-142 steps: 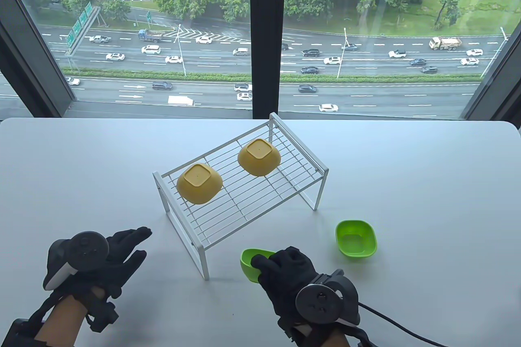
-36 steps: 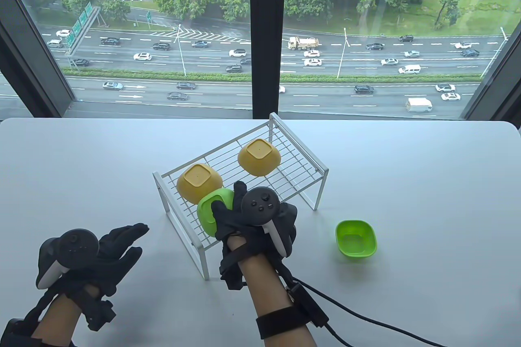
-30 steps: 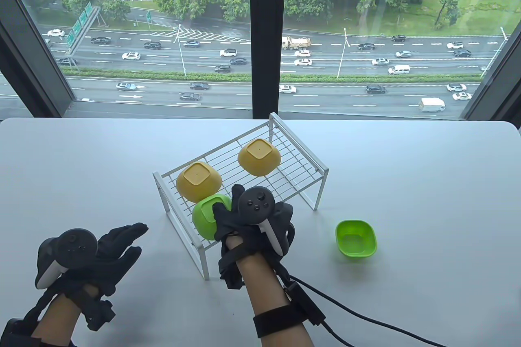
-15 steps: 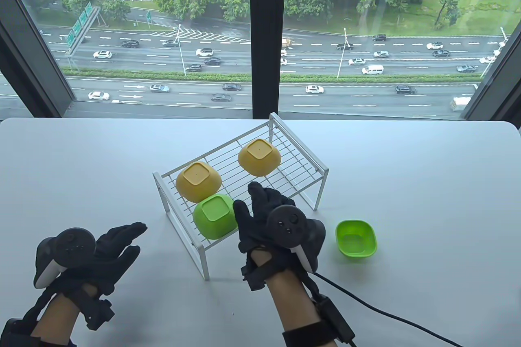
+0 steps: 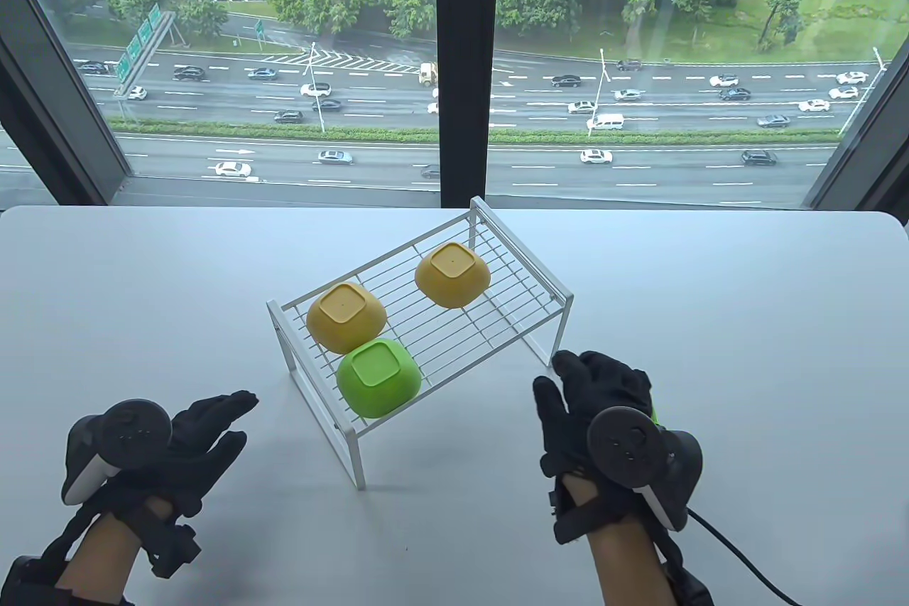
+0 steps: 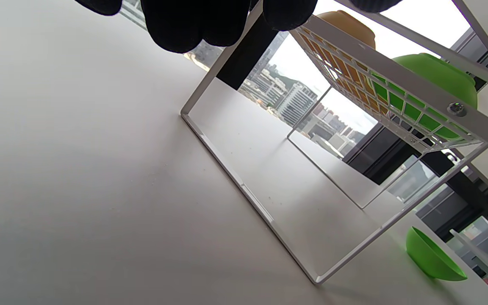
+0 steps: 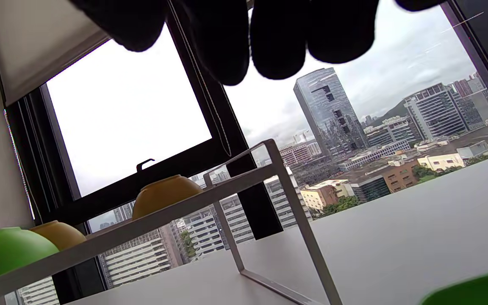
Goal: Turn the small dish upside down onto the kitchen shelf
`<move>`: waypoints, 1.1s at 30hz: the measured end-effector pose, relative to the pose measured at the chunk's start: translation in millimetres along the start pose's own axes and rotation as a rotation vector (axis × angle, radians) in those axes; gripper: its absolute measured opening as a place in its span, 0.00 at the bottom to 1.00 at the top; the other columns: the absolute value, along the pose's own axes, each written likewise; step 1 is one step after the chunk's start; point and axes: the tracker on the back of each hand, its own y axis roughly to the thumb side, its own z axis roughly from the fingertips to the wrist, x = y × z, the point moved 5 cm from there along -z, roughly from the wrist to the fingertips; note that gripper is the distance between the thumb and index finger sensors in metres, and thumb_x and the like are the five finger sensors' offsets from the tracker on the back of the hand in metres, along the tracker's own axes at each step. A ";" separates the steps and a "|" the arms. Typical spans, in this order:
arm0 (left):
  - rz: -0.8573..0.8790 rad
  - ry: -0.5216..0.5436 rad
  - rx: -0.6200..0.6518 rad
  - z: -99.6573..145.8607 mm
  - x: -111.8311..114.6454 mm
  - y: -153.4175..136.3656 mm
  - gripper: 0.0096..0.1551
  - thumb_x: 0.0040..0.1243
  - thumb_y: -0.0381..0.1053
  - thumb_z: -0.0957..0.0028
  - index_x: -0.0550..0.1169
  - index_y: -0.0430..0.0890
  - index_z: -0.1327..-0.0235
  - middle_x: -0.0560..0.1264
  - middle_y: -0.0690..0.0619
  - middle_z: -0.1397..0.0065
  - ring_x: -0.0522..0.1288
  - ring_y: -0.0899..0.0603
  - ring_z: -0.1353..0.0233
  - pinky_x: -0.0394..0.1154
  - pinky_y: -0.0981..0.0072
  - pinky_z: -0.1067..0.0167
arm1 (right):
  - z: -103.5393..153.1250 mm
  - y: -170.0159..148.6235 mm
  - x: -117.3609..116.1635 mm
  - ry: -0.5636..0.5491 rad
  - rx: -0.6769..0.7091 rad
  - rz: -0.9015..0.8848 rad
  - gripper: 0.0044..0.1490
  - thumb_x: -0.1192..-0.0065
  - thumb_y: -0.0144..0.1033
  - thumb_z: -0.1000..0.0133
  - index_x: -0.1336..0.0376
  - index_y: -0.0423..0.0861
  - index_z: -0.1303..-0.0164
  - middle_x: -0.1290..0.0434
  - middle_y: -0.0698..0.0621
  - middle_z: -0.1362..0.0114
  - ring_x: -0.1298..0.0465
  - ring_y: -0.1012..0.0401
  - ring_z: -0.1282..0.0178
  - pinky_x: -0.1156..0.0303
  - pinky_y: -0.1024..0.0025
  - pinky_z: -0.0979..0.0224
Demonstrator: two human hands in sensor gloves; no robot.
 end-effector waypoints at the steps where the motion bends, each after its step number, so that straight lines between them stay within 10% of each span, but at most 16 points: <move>1: -0.005 -0.004 -0.002 -0.4 1.2 0.2 0.39 0.46 0.65 0.49 0.64 0.55 0.21 0.62 0.44 0.17 0.66 0.33 0.22 0.60 0.28 0.26 | 1.9 -11.0 1.7 -0.002 -0.028 -0.013 0.37 0.39 0.58 0.42 0.33 0.45 0.30 0.33 0.40 0.27 0.36 0.41 0.28 0.48 0.31 0.24; 9: -0.031 -0.020 -0.011 -0.6 6.9 1.6 0.39 0.46 0.65 0.49 0.64 0.56 0.21 0.62 0.44 0.17 0.66 0.33 0.22 0.60 0.27 0.26 | 16.1 -61.3 -9.5 -0.022 -0.109 0.120 0.37 0.39 0.58 0.42 0.33 0.45 0.30 0.33 0.40 0.26 0.37 0.41 0.27 0.50 0.31 0.24; 33: -0.028 -0.048 -0.022 -0.4 12.8 1.4 0.39 0.46 0.65 0.49 0.64 0.56 0.21 0.62 0.44 0.17 0.66 0.33 0.22 0.60 0.28 0.26 | 21.8 -104.4 -93.4 0.402 -0.248 0.409 0.48 0.36 0.56 0.44 0.49 0.48 0.18 0.49 0.39 0.15 0.49 0.39 0.19 0.57 0.30 0.22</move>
